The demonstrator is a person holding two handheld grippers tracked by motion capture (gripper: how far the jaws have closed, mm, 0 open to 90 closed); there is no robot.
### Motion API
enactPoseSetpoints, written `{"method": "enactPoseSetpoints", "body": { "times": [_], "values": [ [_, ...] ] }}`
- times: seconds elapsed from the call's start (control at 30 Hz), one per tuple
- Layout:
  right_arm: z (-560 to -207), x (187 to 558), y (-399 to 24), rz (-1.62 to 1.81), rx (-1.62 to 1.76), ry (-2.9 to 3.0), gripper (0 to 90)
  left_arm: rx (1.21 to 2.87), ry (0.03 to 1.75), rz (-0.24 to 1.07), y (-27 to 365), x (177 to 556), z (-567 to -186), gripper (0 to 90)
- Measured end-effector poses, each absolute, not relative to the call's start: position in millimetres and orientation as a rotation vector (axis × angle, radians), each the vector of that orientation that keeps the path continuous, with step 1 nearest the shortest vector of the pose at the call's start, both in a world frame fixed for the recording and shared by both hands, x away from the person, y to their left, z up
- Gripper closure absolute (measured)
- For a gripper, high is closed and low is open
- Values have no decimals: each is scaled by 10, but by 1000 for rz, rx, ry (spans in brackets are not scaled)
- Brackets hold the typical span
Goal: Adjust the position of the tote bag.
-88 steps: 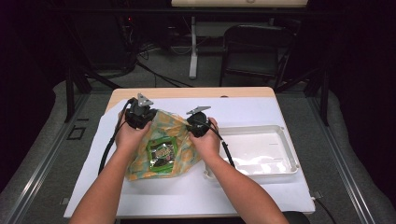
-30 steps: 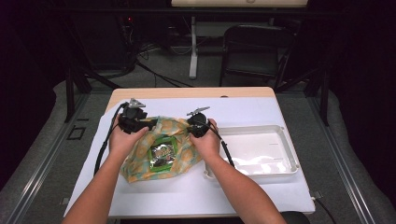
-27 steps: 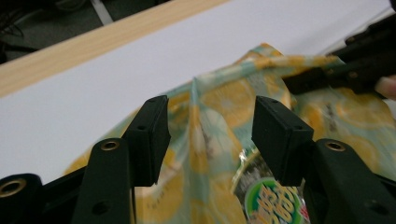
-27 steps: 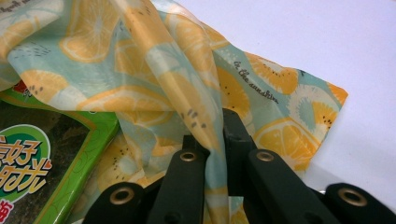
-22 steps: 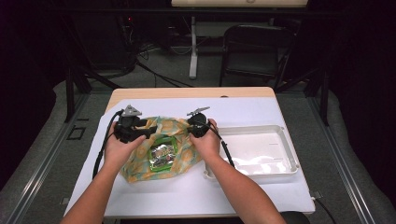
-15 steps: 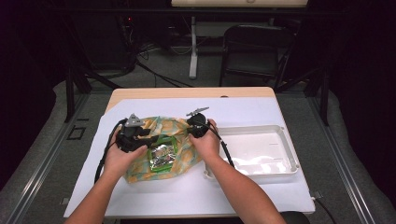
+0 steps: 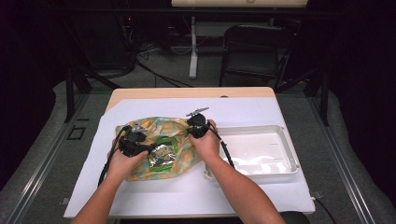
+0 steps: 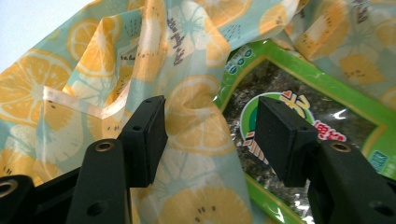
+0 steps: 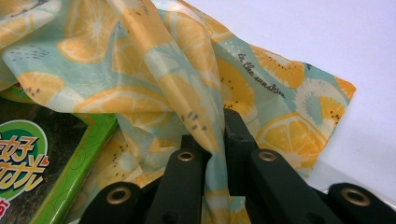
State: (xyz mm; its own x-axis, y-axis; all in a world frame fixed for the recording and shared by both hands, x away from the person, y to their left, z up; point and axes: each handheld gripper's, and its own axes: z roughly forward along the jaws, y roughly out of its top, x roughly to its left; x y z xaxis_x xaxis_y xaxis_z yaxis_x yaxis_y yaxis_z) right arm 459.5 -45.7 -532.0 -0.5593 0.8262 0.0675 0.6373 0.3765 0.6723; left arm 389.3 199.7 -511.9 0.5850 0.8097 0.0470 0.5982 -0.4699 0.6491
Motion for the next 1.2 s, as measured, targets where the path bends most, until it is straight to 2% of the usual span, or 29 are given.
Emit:
{"method": "enactPoseSetpoints", "body": {
  "times": [0.2,0.57,0.77,1.2],
  "values": [
    [-5320,4589,-448,955,1284,2370,860,2245,1143,468,2020,3916,-5224,459],
    [-5332,4579,-429,963,1279,2372,849,2267,1141,476,2043,3918,-5284,757],
    [-5330,4574,-442,956,1275,2378,839,2253,1140,479,2072,3918,-5254,876],
    [-5335,4560,-437,977,1273,2366,837,2147,1172,487,2187,3963,-5170,900]
  ]
}}
